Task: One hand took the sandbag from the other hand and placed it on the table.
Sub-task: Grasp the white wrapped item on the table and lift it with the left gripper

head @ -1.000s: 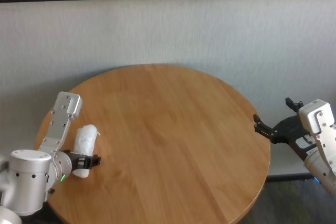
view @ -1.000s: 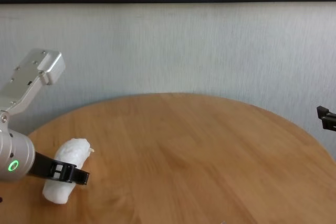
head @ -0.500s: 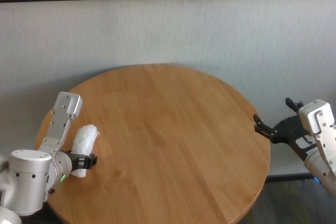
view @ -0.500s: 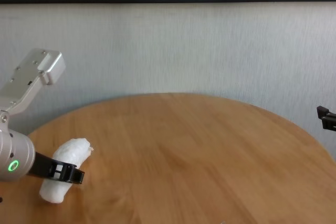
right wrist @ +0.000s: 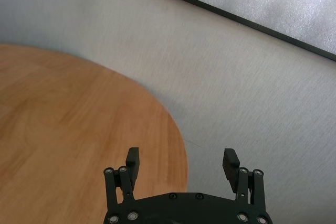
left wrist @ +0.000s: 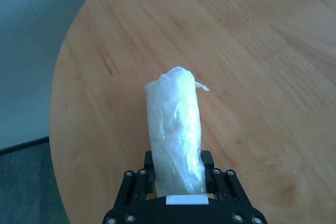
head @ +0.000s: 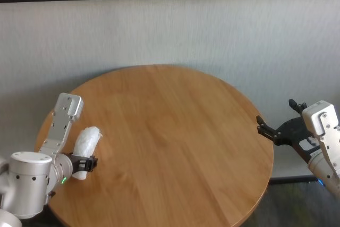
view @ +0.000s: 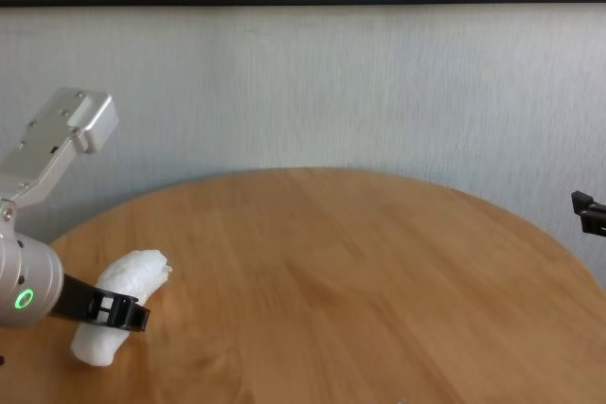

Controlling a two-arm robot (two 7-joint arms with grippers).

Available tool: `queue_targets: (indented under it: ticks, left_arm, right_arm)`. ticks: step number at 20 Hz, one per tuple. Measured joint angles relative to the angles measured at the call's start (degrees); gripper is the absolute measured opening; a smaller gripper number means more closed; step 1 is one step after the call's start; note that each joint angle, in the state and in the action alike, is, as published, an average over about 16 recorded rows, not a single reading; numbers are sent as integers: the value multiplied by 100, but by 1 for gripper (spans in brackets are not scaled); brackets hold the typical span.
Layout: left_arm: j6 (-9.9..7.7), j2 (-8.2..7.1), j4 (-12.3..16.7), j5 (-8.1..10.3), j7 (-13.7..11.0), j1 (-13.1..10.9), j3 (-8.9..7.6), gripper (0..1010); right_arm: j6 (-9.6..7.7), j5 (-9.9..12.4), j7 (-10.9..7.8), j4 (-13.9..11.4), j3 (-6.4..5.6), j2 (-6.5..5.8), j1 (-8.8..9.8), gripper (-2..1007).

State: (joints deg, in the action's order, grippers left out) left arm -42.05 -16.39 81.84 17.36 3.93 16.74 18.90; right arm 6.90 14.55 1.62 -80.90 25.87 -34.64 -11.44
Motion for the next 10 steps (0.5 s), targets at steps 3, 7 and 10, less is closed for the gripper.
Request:
queue_targets:
  ticks: [3,7,10]
  left_arm:
    - [-1,-1,0,0,0,0,1,541]
    - [-1,-2,1,0,0,0,1,517]
    - [0,-3,2,0,-5,-1,2,500]
  right_arm:
    - [0,0,0,0,0,0,0,1002]
    - [0,0,0,0,0,0,0,1002]
    - [0,0,0,0,0,0,0,1002]
